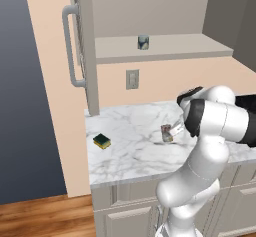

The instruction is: Restock the canned food cabinet by taking the new fresh canned food from the counter and placing it in the cabinet. Then, take the old canned food from the cabinet and place it on the counter.

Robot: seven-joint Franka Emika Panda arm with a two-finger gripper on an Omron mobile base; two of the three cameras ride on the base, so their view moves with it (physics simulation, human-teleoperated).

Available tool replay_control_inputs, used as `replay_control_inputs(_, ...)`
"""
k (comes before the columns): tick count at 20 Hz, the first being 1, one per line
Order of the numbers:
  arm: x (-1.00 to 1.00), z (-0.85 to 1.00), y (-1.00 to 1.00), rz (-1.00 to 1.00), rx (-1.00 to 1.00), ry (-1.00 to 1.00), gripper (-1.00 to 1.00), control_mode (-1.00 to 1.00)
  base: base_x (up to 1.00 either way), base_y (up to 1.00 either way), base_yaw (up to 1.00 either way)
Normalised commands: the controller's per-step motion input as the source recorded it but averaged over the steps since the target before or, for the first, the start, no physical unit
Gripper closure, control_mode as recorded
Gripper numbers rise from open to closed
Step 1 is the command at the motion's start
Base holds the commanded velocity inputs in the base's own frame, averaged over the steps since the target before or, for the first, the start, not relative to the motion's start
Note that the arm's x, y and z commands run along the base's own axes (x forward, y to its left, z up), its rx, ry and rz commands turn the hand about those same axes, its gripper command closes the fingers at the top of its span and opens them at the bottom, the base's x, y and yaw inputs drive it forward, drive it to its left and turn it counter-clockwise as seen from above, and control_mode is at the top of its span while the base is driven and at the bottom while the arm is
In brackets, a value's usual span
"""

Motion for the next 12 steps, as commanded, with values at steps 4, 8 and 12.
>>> replay_control_inputs(4, -0.16, 0.07, 0.00, 0.00, 0.00, -0.04, -1.00, -1.00, 0.00, 0.00, 0.00)
replay_control_inputs(8, -0.28, 0.24, 0.00, 0.00, 0.00, -0.12, -1.00, -1.00, 0.00, 0.00, 0.00)
replay_control_inputs(12, -0.22, 0.57, 0.03, 0.00, 0.00, -0.20, -1.00, -1.00, 0.00, 0.00, 0.00)
